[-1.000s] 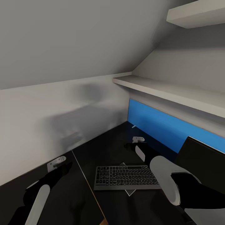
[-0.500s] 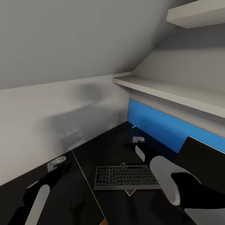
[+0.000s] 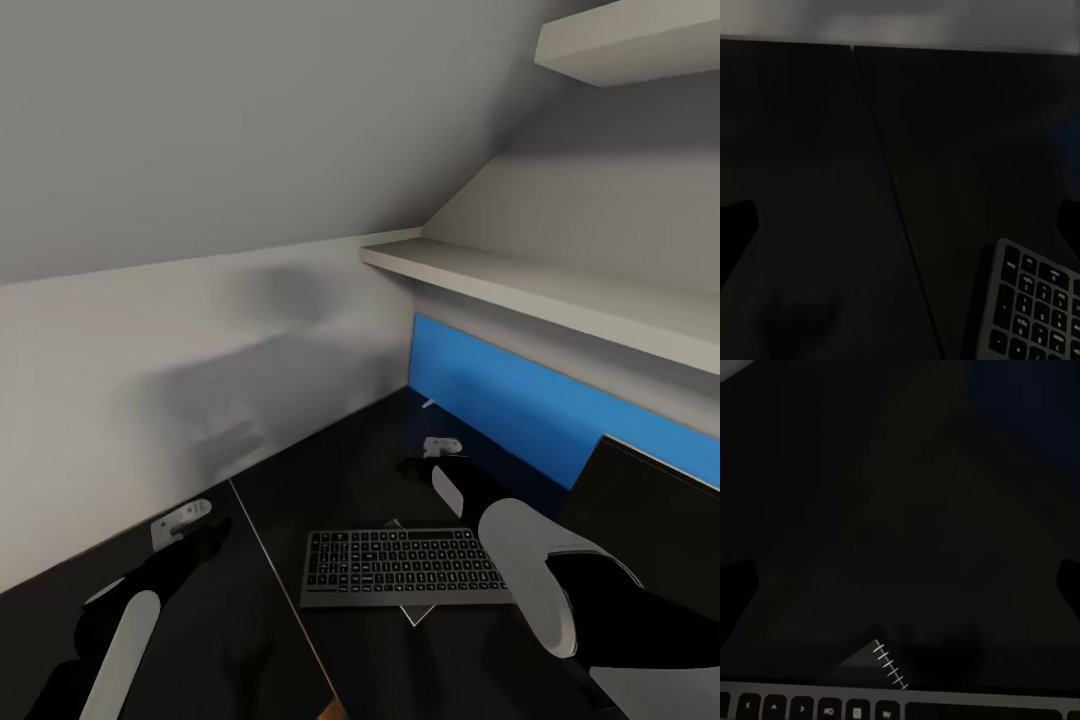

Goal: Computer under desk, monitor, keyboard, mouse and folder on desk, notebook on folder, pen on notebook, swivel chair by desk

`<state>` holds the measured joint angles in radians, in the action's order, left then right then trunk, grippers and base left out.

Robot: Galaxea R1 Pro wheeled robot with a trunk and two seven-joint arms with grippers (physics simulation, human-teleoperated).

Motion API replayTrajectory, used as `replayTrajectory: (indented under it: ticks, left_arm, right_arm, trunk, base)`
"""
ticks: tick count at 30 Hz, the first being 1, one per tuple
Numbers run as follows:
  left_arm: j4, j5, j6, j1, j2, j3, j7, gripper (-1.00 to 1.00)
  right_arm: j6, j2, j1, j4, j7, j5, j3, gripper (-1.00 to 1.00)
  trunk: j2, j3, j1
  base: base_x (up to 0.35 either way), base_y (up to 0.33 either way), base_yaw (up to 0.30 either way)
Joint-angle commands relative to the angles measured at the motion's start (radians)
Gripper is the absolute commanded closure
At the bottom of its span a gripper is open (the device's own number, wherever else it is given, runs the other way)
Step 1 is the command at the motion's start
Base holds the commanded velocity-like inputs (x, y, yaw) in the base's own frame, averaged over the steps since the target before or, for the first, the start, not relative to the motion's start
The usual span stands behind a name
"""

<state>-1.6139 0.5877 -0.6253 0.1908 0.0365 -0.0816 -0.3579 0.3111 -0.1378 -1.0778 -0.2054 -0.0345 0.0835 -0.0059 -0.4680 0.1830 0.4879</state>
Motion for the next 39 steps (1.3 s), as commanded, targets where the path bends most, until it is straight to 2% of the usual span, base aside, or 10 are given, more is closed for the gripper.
replayTrajectory:
  ticks: [1, 39]
  left_arm:
    - [-0.001, 0.011, -0.003, 0.001, 0.0, 0.0, -0.009, -1.0]
    - [-0.001, 0.01, -0.004, 0.001, 0.0, 0.0, -0.009, -1.0]
  right_arm:
    - [0.005, 0.0, -0.001, -0.002, -0.004, 0.009, 0.0, -1.0]
    - [0.005, 0.001, -0.001, 0.0, -0.004, 0.007, 0.0, -1.0]
  trunk:
    - [-0.002, 0.003, 0.0]
    - [-0.002, 0.062, 0.0]
  base:
    - [0.0, 0.0, 0.0]
    - [0.0, 0.0, 0.0]
